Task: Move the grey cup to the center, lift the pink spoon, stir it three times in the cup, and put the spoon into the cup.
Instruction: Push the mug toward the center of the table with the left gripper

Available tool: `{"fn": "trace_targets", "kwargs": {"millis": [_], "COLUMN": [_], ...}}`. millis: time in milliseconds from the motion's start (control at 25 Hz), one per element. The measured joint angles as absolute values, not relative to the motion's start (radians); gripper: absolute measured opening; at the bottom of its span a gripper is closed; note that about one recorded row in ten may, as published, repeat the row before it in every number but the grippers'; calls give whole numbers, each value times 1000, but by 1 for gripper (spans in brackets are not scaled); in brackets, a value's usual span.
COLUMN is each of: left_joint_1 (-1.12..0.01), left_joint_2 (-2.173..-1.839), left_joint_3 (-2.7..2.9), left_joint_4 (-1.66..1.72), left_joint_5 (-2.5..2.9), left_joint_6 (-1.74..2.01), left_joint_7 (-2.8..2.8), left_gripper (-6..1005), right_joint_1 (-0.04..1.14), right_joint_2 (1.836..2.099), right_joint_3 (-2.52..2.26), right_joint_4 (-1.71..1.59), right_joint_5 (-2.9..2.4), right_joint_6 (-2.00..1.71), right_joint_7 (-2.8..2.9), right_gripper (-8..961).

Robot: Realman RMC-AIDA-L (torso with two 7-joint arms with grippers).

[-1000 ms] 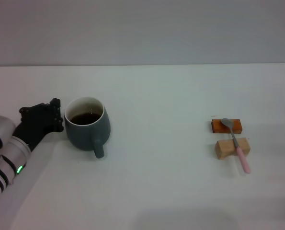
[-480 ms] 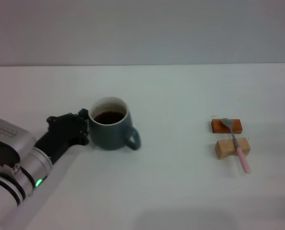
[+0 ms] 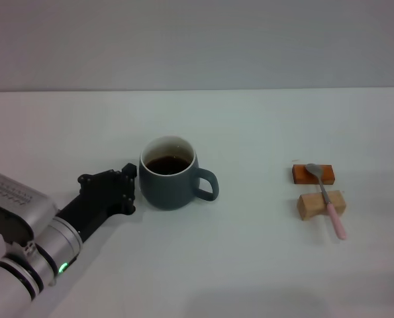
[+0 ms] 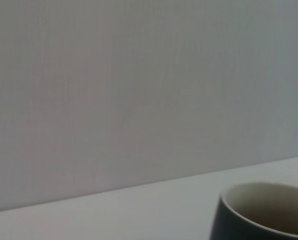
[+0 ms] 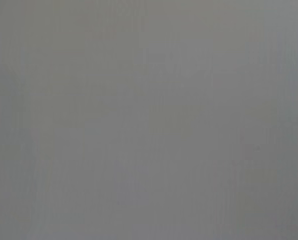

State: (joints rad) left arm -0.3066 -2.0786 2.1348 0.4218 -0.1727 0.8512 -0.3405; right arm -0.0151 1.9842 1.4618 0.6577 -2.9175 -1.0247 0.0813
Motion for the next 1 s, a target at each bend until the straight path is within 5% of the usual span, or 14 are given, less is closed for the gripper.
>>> {"fn": "trace_targets", "kwargs": {"millis": [1000], "left_joint_1": [-400], "left_joint_2": [-2078], "left_joint_3": [2142], "left_joint_4": [418], "left_joint_5": [-175], "left_joint_6": [776], "left_joint_7": [-369], "left_gripper": [99], "right_joint_1": [-25], "right_joint_2": [1990], "right_joint_3": [1467], "right_joint_4": [653], "right_joint_5": [-2918], "right_joint_6": [-1042], "right_joint_7": [80], "right_gripper": [523]}}
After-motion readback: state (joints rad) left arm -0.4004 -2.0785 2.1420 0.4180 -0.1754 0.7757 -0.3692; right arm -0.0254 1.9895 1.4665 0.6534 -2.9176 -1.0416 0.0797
